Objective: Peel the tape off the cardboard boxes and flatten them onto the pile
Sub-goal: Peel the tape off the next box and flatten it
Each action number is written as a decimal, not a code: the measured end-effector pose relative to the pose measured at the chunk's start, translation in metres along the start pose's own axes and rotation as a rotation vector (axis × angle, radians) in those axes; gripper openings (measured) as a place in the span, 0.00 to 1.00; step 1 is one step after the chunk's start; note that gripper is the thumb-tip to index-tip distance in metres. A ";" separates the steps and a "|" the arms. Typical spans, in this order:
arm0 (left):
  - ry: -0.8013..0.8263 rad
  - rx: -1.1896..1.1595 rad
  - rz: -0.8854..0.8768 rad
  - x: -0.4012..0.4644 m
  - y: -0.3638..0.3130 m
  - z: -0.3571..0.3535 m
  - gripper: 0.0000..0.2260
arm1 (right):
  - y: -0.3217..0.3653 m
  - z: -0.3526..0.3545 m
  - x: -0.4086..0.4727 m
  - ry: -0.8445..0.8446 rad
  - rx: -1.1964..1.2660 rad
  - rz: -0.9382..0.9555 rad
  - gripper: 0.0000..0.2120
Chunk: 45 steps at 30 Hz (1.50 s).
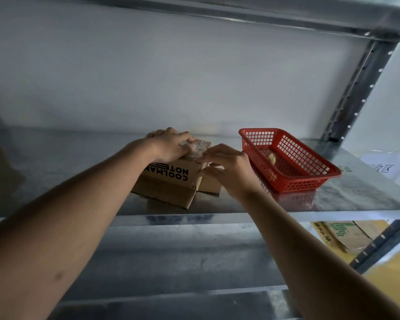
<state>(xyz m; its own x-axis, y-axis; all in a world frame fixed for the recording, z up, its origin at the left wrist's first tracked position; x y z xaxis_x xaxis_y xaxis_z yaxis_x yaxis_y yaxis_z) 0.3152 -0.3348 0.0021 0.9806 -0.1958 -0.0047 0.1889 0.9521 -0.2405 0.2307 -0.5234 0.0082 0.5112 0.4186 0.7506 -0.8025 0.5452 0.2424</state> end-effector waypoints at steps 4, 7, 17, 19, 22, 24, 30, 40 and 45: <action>-0.004 -0.011 0.001 0.000 0.001 -0.001 0.24 | 0.007 0.003 -0.003 -0.070 -0.103 0.150 0.06; -0.012 -0.003 -0.003 0.001 0.002 -0.003 0.24 | 0.003 0.003 -0.010 -0.121 -0.081 0.137 0.04; -0.023 0.021 -0.032 -0.002 -0.002 0.000 0.24 | -0.011 -0.009 -0.020 -0.199 -0.013 0.058 0.02; -0.019 0.024 -0.035 -0.002 -0.003 0.000 0.24 | -0.009 -0.013 -0.020 -0.178 -0.034 0.064 0.02; -0.022 0.029 -0.042 -0.002 -0.004 0.000 0.23 | -0.006 -0.017 -0.020 -0.145 -0.063 0.059 0.02; -0.020 0.031 -0.044 -0.001 -0.005 0.000 0.24 | -0.007 -0.017 -0.023 -0.142 -0.062 0.004 0.03; -0.018 0.032 -0.042 0.001 -0.003 -0.002 0.24 | -0.007 -0.020 -0.025 -0.200 0.147 -0.347 0.05; -0.042 0.042 -0.054 0.005 -0.001 -0.003 0.24 | 0.003 -0.023 -0.010 -0.007 -0.017 -0.482 0.03; -0.044 0.027 -0.058 0.005 0.001 -0.005 0.26 | 0.003 -0.023 -0.006 0.114 -0.044 -0.584 0.08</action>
<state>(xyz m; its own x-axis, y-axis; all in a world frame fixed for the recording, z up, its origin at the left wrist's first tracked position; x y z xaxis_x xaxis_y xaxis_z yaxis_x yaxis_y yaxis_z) 0.3203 -0.3361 -0.0029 0.9691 -0.2412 0.0519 0.2467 0.9454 -0.2129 0.2325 -0.5072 -0.0099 0.8957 0.1149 0.4295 -0.3667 0.7371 0.5677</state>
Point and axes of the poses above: each hand's wrist, its own x-axis towards the middle knuckle, its own z-axis out of the back of the hand, y = z × x, the point moved 6 cm from there along x, towards the middle knuckle, and after that the axes turned 2 degrees about -x, right-handed, at the moved point
